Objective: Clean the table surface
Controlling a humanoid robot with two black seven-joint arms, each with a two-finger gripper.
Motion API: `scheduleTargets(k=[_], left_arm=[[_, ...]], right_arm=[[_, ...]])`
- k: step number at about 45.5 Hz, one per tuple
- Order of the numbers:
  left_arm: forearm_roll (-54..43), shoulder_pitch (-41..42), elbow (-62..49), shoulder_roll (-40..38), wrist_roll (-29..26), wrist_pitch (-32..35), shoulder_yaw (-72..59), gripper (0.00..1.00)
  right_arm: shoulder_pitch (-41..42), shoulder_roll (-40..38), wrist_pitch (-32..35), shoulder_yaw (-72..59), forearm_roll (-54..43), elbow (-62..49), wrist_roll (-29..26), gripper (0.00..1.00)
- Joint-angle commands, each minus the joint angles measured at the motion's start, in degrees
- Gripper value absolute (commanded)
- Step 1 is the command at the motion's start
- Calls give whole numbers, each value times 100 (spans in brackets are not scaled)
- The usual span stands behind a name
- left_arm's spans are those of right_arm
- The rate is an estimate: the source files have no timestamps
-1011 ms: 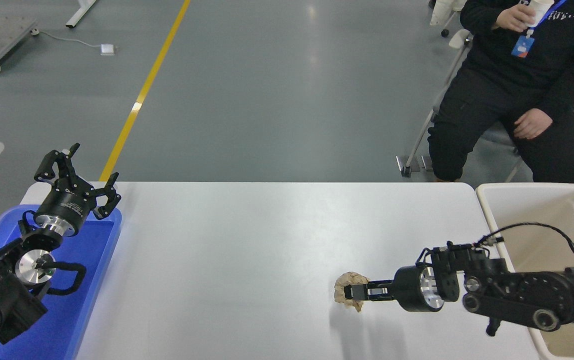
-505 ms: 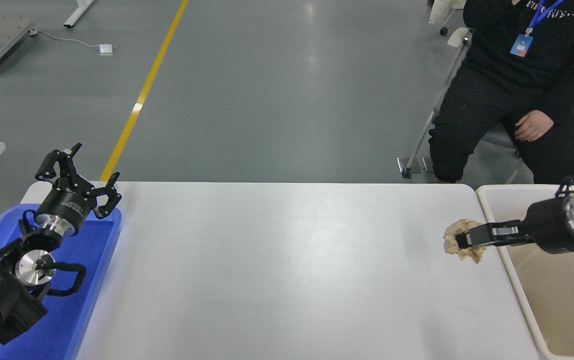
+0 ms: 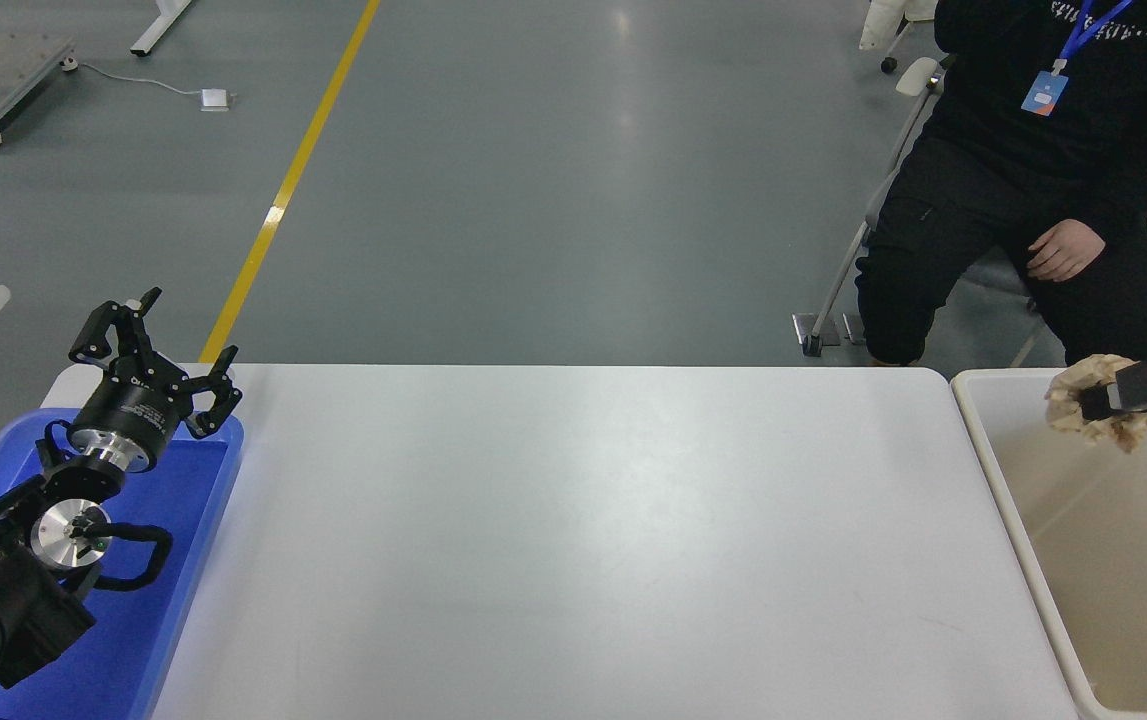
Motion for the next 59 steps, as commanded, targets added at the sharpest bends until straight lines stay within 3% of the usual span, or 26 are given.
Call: scheduleTargets(k=[1, 7, 14, 25, 32, 43, 59], left_arm=[[0, -1, 0, 0, 0, 0, 0, 100], [0, 8, 0, 0, 0, 0, 0, 100], [0, -1, 0, 0, 0, 0, 0, 100], [0, 8, 0, 0, 0, 0, 0, 100], [0, -1, 0, 0, 0, 0, 0, 100], [0, 8, 0, 0, 0, 0, 0, 100], [0, 8, 0, 0, 0, 0, 0, 100]], right_arm=[[-669, 545, -1019, -41, 25, -1484, -19, 0], [-1433, 1081, -1968, -23, 165, -2407, -36, 0], [-2479, 1907, -2777, 47, 982, -3541, -45, 0], [-3763, 3857, -3455, -6, 2617, -6326, -36, 0], [-4369, 5115, -3859, -32, 3092, -7944, -36, 0], [-4835, 5555, -5089, 47, 3549, -8078, -45, 0], [-4985, 6012, -5503, 47, 4156, -8069, -168, 0]])
